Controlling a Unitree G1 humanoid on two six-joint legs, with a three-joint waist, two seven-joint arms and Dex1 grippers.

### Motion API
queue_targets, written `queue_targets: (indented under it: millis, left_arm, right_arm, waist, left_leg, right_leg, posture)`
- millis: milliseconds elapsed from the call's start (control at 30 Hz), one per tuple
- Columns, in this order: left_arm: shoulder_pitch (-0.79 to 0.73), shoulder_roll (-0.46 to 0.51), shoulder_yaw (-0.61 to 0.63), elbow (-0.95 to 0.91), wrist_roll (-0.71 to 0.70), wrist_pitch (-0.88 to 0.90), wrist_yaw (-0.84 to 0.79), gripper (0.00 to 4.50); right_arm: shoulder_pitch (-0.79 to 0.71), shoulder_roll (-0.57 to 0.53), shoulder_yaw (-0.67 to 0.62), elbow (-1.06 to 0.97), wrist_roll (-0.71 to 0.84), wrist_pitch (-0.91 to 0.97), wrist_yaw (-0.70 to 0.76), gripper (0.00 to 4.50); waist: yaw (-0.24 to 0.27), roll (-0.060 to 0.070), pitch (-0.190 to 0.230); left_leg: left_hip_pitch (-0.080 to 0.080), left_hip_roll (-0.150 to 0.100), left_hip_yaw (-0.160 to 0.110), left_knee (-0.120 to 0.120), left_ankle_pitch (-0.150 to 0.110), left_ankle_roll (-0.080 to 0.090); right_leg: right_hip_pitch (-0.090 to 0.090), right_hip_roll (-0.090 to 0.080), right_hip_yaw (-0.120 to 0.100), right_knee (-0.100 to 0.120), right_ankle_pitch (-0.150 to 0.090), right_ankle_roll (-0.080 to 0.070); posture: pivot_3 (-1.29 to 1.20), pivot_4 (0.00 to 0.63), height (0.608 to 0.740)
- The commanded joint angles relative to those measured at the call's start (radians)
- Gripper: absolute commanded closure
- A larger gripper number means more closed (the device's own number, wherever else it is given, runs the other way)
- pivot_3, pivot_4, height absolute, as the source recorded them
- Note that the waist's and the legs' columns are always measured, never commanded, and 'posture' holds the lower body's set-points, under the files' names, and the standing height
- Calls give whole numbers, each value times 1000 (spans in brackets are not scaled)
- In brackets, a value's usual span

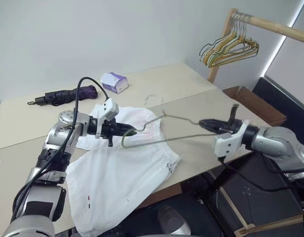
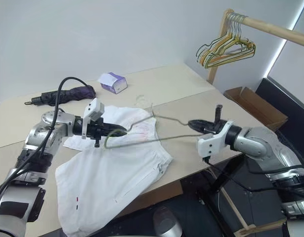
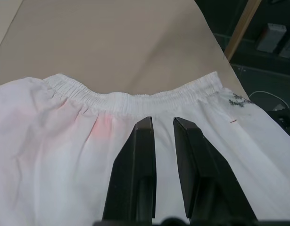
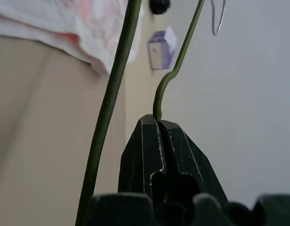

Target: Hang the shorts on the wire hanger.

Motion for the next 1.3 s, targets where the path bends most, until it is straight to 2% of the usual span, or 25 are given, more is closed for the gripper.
queue_targets:
  millis: [33,100,233,333,433,533,700,867,1033,1133,1300]
  left_arm:
    - [-77,29,76,-22,-75,108,1,3751]
    - [-117,38,96,11,-94,156,10,3751]
    - [-225,52,139,156,-122,256,23,2863]
    - [-299,58,159,230,-159,366,1,1881]
    - [-294,69,124,187,-189,431,-61,936]
    - [-259,56,91,126,-182,440,-49,27]
    - [-253,44,20,119,-160,510,-22,27]
    - [-187,67,-35,-18,-223,619,-63,27]
    - [-148,82,-50,-76,-245,634,-70,27]
    - [-150,83,-49,-78,-246,628,-54,673]
    - [-159,82,-46,-67,-251,624,-45,2246]
  right_arm:
    - [-66,14,-51,6,-168,6,-192,4476]
    - [-86,23,-47,15,-248,8,-282,4476]
    - [-106,25,-25,35,-390,3,-449,4500]
    - [-113,25,-5,57,-462,9,-542,4500]
    - [-132,27,18,79,-528,19,-624,4500]
    - [-156,27,38,95,-549,15,-667,4500]
    - [-177,23,49,102,-557,19,-690,4500]
    - [-193,21,60,109,-560,23,-699,4500]
    - [-204,22,68,112,-559,22,-701,4500]
    - [-208,22,72,112,-556,18,-699,4500]
    - [-212,22,77,112,-552,11,-698,4500]
  waist:
    - [2,0,0]
    - [5,0,0]
    - [8,0,0]
    - [8,0,0]
    - [5,0,0]
    - [2,0,0]
    - [0,0,0]
    - [-6,0,0]
    - [-3,0,0]
    - [-3,0,0]
    - [-2,0,0]
  left_leg:
    - [0,0,-1,0,0,0]
    - [0,-1,-1,0,0,0]
    - [0,-1,-1,0,0,0]
    - [1,-2,-1,-1,0,0]
    - [1,-2,-1,-1,0,0]
    - [1,-2,-1,-1,0,0]
    - [1,-1,-1,-1,0,0]
    - [2,-1,0,-2,0,0]
    - [2,-1,0,-1,0,0]
    - [2,-1,0,-1,0,0]
    - [2,-1,0,-1,0,0]
  right_leg:
    - [0,0,0,0,0,0]
    - [-1,0,0,0,0,0]
    - [0,0,0,0,0,0]
    - [0,0,0,0,0,0]
    - [0,0,0,0,0,0]
    - [0,0,0,0,0,0]
    - [1,0,1,0,0,0]
    - [1,0,1,0,0,0]
    - [1,0,1,0,0,0]
    - [1,0,1,0,0,0]
    - [1,0,1,0,0,0]
  posture:
    - [-482,0,740]
    - [-480,0,740]
    - [-475,0,740]
    - [-475,0,740]
    - [-478,0,740]
    - [-482,0,740]
    - [-485,0,740]
    - [-484,0,740]
    - [-480,0,740]
    - [-478,0,740]
    - [-477,0,740]
